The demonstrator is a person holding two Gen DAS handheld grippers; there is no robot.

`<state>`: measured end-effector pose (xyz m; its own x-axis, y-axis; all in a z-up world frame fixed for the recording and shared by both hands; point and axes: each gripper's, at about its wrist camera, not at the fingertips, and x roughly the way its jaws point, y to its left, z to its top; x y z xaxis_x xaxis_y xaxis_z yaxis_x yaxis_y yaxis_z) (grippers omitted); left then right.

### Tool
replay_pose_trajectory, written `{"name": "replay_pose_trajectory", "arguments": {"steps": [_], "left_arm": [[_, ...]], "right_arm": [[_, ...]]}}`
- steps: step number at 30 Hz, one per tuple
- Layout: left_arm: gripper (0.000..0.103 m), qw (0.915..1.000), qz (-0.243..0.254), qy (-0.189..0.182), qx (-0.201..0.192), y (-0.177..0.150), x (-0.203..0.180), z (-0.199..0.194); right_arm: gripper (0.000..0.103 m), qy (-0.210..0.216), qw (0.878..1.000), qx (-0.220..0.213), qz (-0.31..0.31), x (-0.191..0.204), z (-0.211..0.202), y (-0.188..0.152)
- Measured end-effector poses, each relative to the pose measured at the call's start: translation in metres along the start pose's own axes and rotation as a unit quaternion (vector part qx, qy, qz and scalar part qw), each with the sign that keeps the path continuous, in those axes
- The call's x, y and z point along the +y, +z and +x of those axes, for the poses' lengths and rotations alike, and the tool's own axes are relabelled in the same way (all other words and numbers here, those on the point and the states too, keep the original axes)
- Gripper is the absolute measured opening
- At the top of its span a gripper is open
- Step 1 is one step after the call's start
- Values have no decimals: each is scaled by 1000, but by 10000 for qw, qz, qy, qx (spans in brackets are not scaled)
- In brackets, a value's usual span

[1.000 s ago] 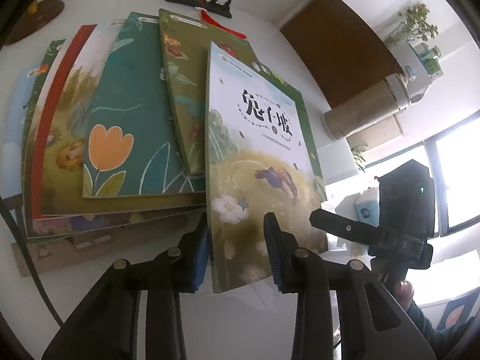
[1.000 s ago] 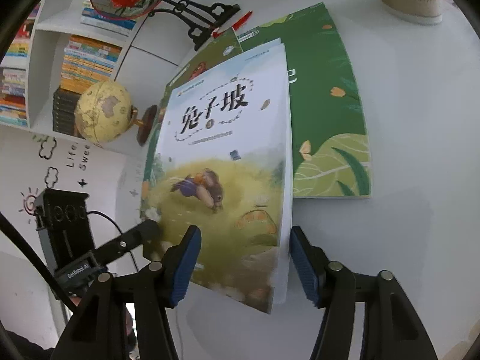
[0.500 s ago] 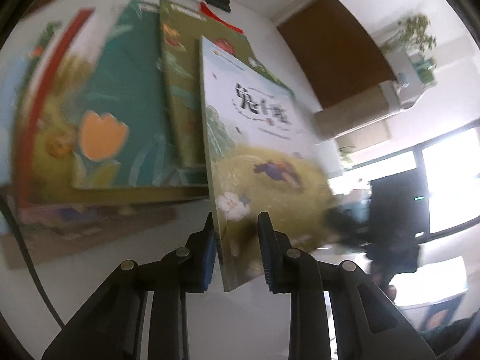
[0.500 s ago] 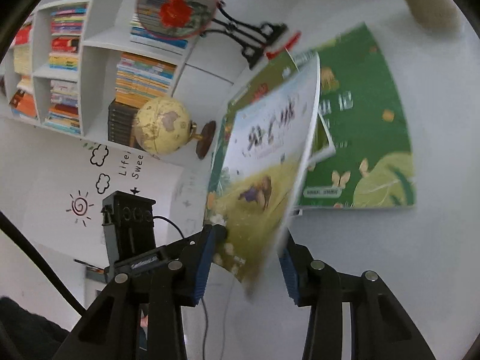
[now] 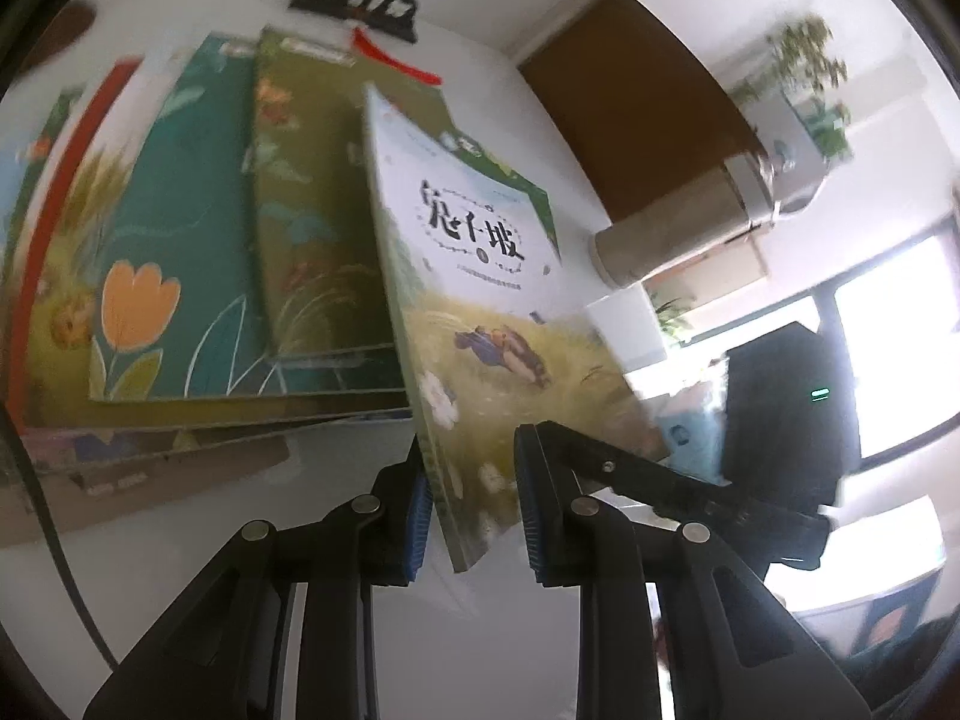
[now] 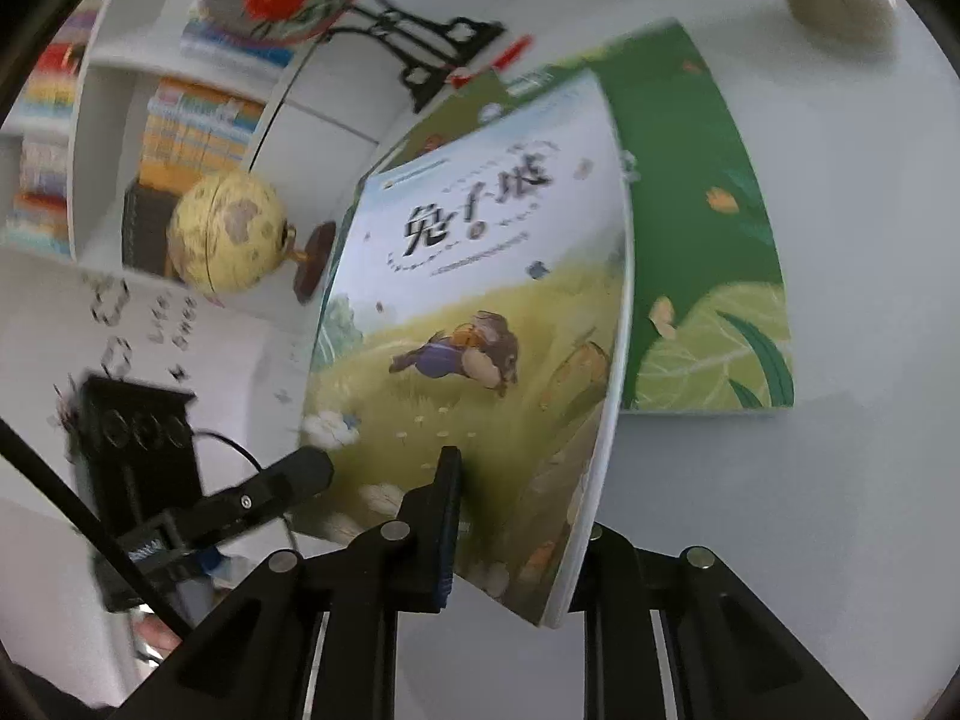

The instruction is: Organize books

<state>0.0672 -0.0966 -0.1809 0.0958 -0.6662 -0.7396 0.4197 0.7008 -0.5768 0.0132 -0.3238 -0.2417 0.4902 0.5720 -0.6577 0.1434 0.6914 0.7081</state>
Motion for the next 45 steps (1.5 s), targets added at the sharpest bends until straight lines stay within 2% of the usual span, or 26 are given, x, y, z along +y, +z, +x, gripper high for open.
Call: {"name": "replay_pose_trajectory", "arguments": {"steps": [2, 6, 10, 13, 15, 19, 21, 25, 30, 33, 38, 40, 42, 43, 45], "left_arm": [[21, 9992, 280, 253, -113, 0, -8, -3], [19, 9903, 915, 929, -469, -3, -26, -15], [18, 9831, 1131, 1227, -754, -8, -30, -33], [18, 9771, 1254, 1440, -942, -16, -27, -51], [18, 9756, 1200, 1471, -1105, -19, -20, -72], [18, 9708, 1014, 1627, -1442, -31, 2, -124], [18, 9668, 953, 1772, -1577, -38, 13, -151], [18, 9559, 714, 2175, -1840, -53, 46, -212], [18, 9402, 307, 2597, -2185, -72, 95, -275], [18, 9330, 135, 2829, -2220, -81, 127, -292], [18, 9292, -243, 3001, -2142, -90, 181, -295], [18, 9285, -383, 3036, -2104, -93, 206, -290], [18, 9280, -524, 3001, -2146, -95, 222, -288], [18, 9288, -610, 2951, -2157, -96, 231, -287], [18, 9290, -715, 2934, -2137, -99, 244, -287]], "right_arm": [[18, -364, 9979, -78, -537, 16, -5, 0], [18, -998, 9804, -190, -1685, 51, -9, -1], [18, -1029, 9721, -357, -2078, 63, -18, -3], [18, -1278, 9555, -365, -2633, 91, -12, -8], [18, -1386, 9441, -389, -2964, 112, -8, -14], [18, -1272, 9353, -420, -3276, 152, -1, -26], [18, -1235, 9259, -465, -3540, 184, 9, -39], [18, -1055, 9163, -550, -3823, 239, 33, -63], [18, -606, 9071, -536, -4131, 316, 82, -94], [18, -484, 9020, -495, -4261, 347, 115, -107], [19, -364, 9052, -144, -4231, 373, 178, -122], [20, -484, 9004, -31, -4325, 380, 199, -131], [20, -732, 8896, -16, -4507, 388, 225, -141], [20, -760, 8899, 16, -4497, 391, 234, -144], [20, -697, 8995, 134, -4311, 388, 251, -141]]}}
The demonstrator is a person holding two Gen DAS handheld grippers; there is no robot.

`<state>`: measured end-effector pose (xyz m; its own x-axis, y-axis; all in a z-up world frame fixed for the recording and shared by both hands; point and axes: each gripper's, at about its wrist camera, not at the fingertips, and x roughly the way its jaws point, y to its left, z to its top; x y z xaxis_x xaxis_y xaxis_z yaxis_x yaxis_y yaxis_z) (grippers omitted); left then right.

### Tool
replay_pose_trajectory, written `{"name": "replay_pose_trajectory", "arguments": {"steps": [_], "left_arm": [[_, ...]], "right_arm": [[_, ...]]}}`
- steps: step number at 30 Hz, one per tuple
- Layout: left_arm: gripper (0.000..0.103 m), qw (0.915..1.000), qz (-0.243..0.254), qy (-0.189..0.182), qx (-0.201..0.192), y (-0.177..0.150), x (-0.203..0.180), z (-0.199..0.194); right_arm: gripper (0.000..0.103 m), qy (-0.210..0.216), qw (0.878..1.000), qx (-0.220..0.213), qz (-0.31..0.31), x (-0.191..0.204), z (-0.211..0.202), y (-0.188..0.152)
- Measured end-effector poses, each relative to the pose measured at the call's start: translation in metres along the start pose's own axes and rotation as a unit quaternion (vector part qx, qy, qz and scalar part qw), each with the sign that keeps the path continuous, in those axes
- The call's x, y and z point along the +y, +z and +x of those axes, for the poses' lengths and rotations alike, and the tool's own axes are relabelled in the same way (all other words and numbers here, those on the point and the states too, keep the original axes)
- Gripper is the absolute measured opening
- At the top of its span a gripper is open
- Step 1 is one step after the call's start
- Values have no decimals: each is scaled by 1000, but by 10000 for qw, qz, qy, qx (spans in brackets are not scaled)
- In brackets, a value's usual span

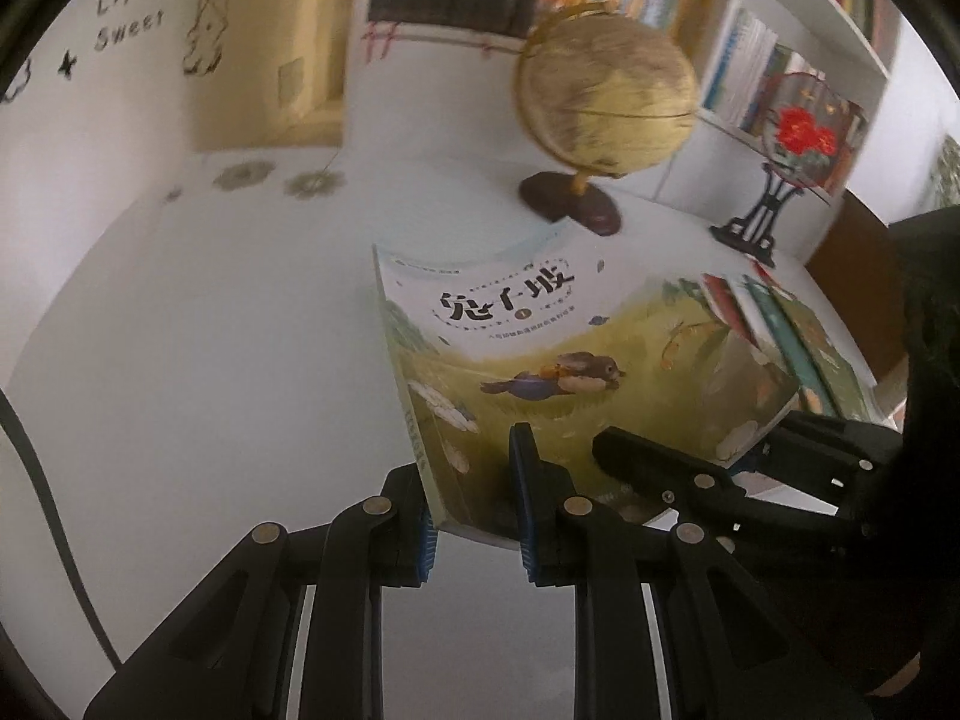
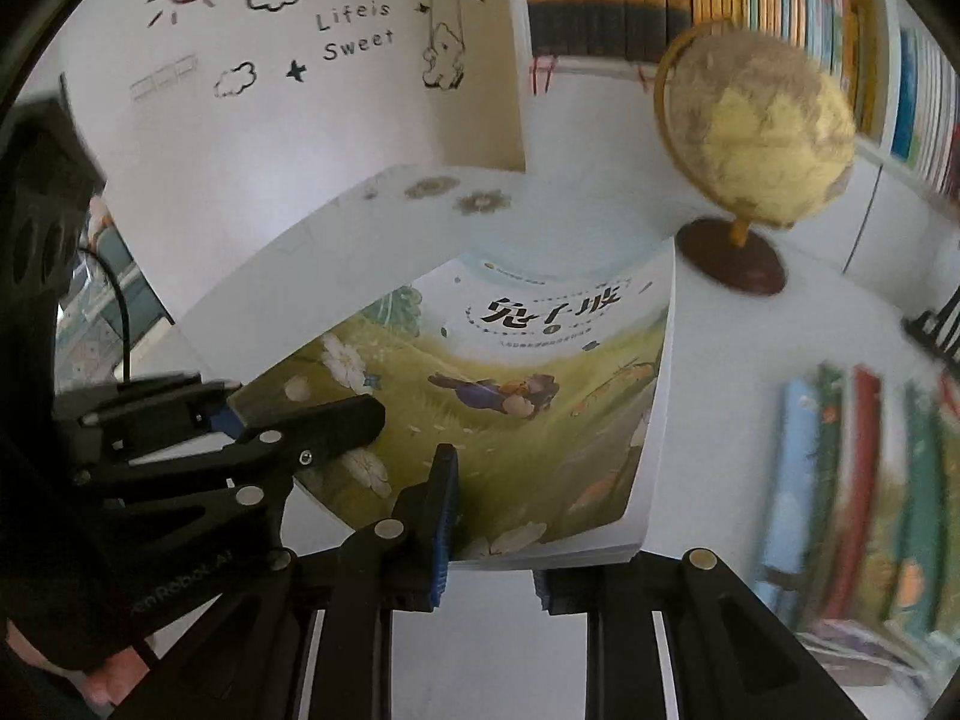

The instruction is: Organize books

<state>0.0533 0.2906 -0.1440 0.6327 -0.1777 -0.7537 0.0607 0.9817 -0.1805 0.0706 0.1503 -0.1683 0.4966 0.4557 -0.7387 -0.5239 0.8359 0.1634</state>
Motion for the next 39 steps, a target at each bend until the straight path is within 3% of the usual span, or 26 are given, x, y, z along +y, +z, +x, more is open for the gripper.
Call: {"name": "replay_pose_trajectory", "arguments": {"steps": [6, 10, 12, 13, 15, 18, 20, 23, 28, 31, 33, 36, 39], "left_arm": [[18, 9998, -18, 122, 177, -7, 13, 13], [25, 9988, -218, 259, 359, -11, 23, 22], [28, 9977, -359, 358, 443, -14, 29, 24], [28, 9977, -406, 302, 451, -15, 32, 24], [31, 9972, -438, 322, 514, -16, 34, 23], [33, 9958, -561, 423, 594, -21, 39, 23], [33, 9947, -661, 419, 662, -26, 41, 21], [33, 9946, -669, 429, 671, -34, 35, 12], [33, 9964, -242, 434, 680, -36, 4, -13], [33, 9970, 51, 514, 571, -31, -24, -30], [33, 9982, 138, 366, 460, -24, -45, -40], [40, 9994, 250, 78, 234, -9, -86, -56], [77, 9987, 423, -172, -209, 10, -133, -75]], "right_arm": [[20, 115, 9992, 184, 342, 2, 31, -3], [24, 255, 9961, 521, 671, 0, 46, -6], [31, 261, 9938, 746, 786, -2, 52, -7], [42, 274, 9924, 862, 835, -3, 55, -6], [52, 330, 9896, 1005, 976, -9, 58, -11], [54, 576, 9810, 1306, 1314, -18, 62, -20], [54, 726, 9797, 1363, 1276, -14, 58, -24], [54, 432, 9851, 1447, 827, -2, 52, -28], [54, 214, 9840, 1466, 989, -25, 27, -43], [54, 73, 9851, 1350, 1067, -40, -10, -55], [54, 16, 9852, 1178, 1241, -57, -48, -67], [54, -129, 9843, 836, 1551, -80, -97, -75], [55, -206, 9808, 511, 1870, -106, -139, -81]]}}
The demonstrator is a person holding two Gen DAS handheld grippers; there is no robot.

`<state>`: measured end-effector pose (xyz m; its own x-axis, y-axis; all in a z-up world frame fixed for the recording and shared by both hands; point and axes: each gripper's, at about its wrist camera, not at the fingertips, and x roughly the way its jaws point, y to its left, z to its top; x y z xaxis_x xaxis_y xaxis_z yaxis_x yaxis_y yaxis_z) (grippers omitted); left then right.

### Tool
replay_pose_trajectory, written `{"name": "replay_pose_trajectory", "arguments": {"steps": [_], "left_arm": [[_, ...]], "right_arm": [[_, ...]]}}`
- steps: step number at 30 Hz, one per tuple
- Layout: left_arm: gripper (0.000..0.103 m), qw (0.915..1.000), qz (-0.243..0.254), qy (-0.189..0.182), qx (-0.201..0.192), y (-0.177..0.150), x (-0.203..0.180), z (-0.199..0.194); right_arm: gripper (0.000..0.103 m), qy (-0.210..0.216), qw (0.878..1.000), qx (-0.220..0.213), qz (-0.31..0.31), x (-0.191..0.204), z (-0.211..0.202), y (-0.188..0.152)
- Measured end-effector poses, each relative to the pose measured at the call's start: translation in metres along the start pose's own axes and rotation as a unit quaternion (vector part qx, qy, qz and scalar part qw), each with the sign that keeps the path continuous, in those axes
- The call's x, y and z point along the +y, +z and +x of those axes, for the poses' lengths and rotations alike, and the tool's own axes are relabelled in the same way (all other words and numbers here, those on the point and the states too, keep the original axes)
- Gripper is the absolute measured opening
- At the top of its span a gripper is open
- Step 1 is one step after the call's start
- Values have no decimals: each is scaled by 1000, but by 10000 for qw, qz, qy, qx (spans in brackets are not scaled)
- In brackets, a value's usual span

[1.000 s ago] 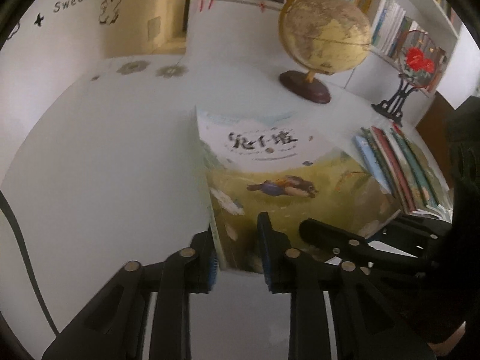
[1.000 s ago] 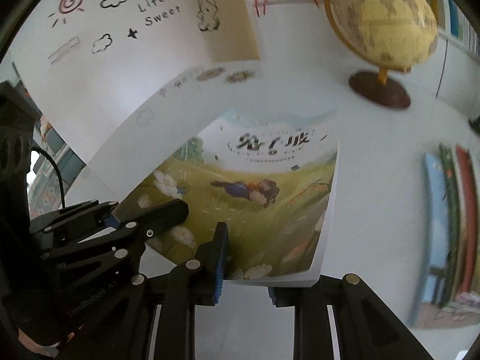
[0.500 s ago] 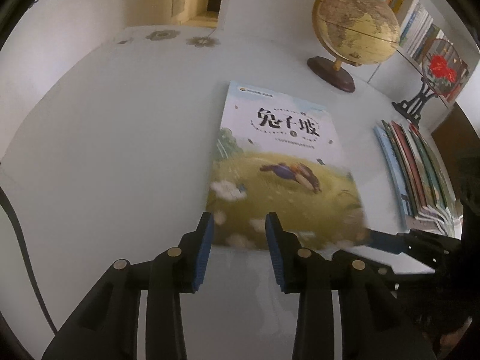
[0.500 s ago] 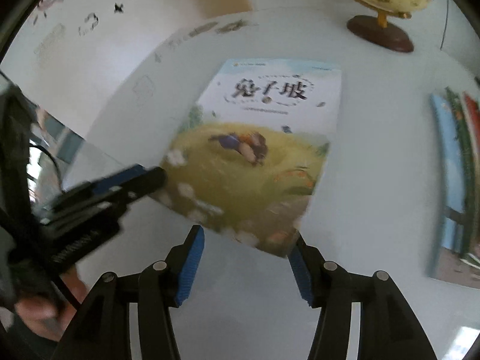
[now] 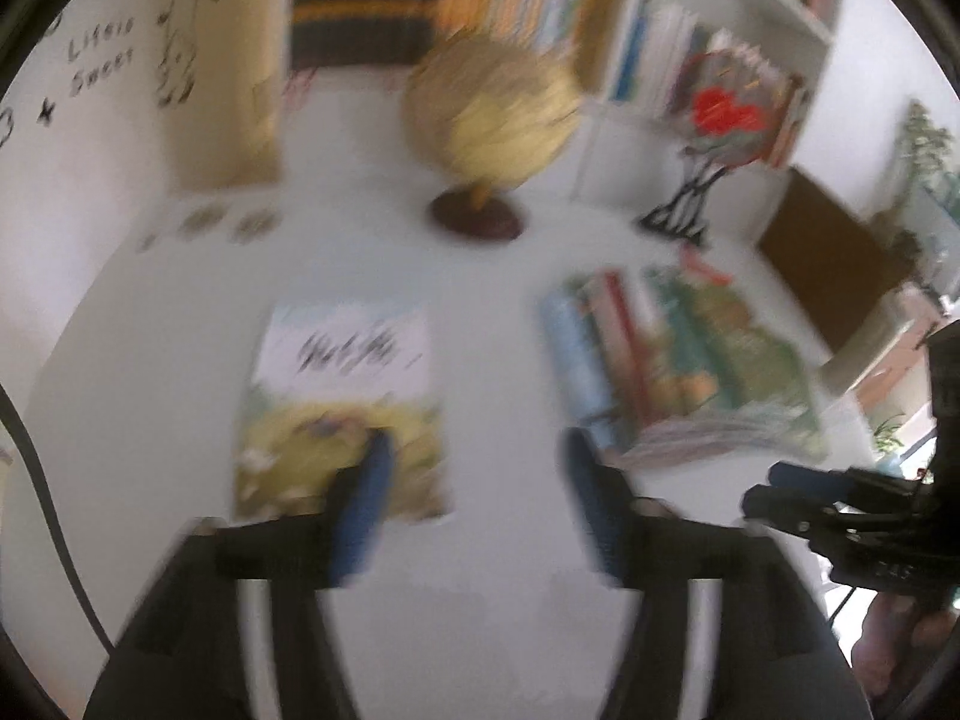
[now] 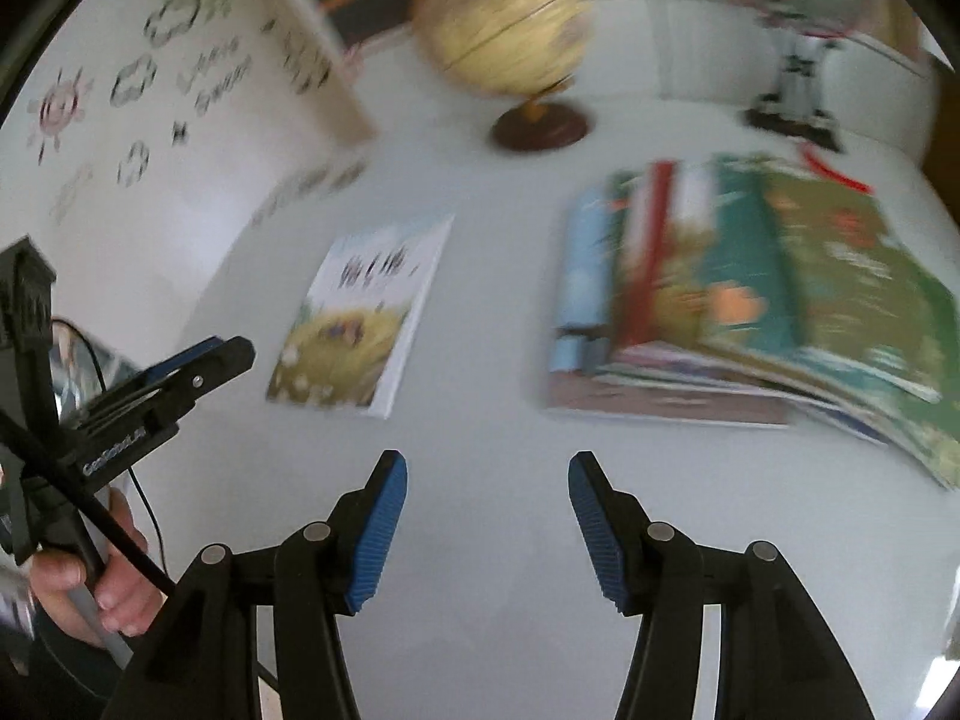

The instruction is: Organize books

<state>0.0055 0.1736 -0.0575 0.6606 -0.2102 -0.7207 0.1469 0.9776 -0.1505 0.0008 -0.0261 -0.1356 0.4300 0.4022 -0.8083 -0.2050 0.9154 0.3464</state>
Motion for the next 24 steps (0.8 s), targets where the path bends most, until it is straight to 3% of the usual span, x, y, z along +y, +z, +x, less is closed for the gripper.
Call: {"name": "replay_pose_trajectory", "arguments": {"steps": [1, 3, 13, 20, 24], "left_arm": [[85, 9998, 52, -79, -156, 4, -11, -5], [85, 9984, 251, -292, -422, 17, -42, -10], [85, 9937, 207, -1089, -157, 55, -166, 41], [85, 9907, 35, -1313, 368, 58, -206, 111], [83, 9902, -1, -1206, 704, 49, -219, 162]], "right_arm": [[55, 7, 9999, -115, 118, -13, -13, 2], [55, 46, 9990, -324, 320, -37, -32, 8], [58, -199, 9922, -847, 892, -173, -101, 32], [58, -298, 9907, -650, 1161, -253, -88, 49], [58, -382, 9878, -538, 1407, -292, -63, 54]]}}
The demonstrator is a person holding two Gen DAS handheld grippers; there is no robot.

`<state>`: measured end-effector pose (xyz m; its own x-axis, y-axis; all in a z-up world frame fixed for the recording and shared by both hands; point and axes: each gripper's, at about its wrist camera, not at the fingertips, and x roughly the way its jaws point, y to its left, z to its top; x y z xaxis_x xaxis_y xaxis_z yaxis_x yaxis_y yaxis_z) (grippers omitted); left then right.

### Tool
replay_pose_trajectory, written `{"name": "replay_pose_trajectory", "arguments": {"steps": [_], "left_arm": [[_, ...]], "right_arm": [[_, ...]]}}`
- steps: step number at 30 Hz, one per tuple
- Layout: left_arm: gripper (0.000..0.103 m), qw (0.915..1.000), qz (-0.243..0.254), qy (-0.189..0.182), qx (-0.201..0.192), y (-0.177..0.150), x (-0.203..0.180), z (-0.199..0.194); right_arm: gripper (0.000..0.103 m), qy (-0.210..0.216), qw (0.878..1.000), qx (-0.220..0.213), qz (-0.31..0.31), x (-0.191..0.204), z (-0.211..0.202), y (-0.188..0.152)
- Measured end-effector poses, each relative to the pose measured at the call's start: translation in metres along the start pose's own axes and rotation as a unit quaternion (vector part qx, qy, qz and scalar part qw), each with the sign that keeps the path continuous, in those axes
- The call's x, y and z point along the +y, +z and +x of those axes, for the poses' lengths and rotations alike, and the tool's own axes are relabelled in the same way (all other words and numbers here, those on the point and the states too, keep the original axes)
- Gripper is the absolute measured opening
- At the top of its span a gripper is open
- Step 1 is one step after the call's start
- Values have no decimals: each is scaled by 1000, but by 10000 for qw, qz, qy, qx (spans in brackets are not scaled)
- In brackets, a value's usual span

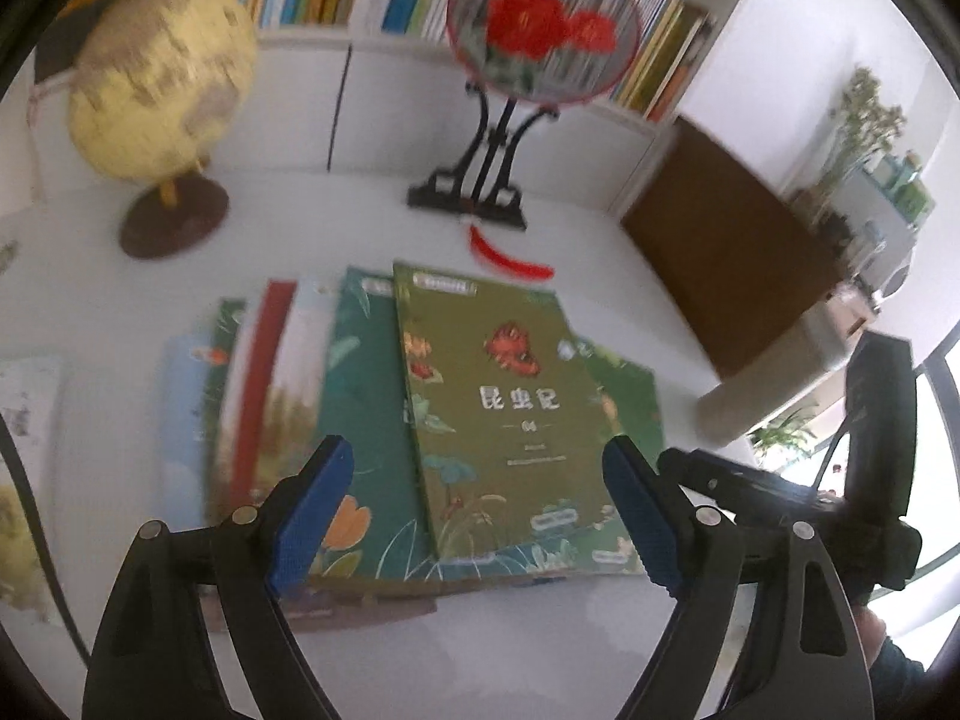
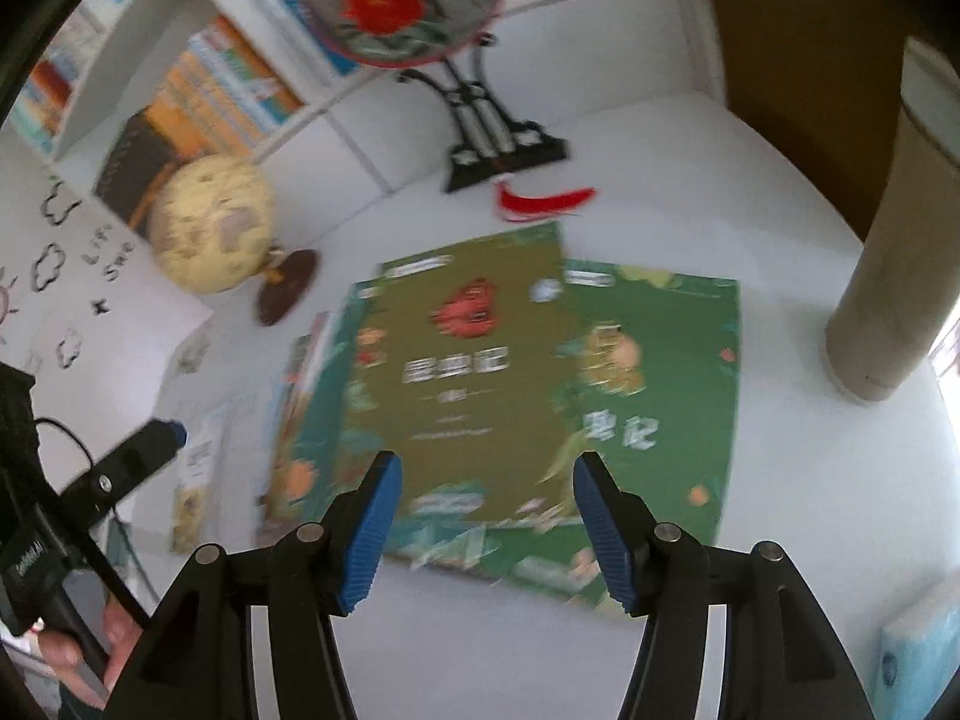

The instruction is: Organize books

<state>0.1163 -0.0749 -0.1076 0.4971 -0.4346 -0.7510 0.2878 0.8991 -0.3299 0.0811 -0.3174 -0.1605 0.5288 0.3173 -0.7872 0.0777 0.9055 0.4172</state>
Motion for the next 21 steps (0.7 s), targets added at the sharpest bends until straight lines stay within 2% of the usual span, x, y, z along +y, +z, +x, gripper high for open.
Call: {"name": "replay_pose_trajectory", "arguments": {"steps": [2, 6, 9, 10, 11, 16, 17, 19, 21], "left_arm": [[80, 9999, -42, 114, 85, -2, 0, 19], [78, 9991, -25, 361, 227, -7, 2, 46], [76, 9983, -32, 488, 321, -9, 2, 60], [75, 9981, -34, 502, 346, -9, 2, 63], [70, 9981, -49, 483, 368, -10, 2, 66], [69, 9985, -93, 423, 322, -10, 2, 69], [66, 9987, -104, 396, 312, -11, 2, 68], [56, 9991, -132, 255, 323, -12, 2, 67], [56, 9988, -147, 340, 310, -15, 2, 63]], "right_arm": [[58, -214, 9997, 76, -43, -10, 16, 5], [57, -187, 9997, 153, -58, -23, 35, 10], [52, -175, 9994, 250, -141, -26, 49, 12], [51, -213, 9993, 264, -153, -26, 52, 12], [51, -244, 9992, 274, -155, -27, 55, 12], [48, -315, 9989, 328, -135, -31, 68, 14], [48, -309, 9988, 361, -131, -32, 72, 14], [45, -56, 9979, 649, -37, -33, 83, 14], [43, -34, 9980, 605, -150, -26, 82, 14]]}}
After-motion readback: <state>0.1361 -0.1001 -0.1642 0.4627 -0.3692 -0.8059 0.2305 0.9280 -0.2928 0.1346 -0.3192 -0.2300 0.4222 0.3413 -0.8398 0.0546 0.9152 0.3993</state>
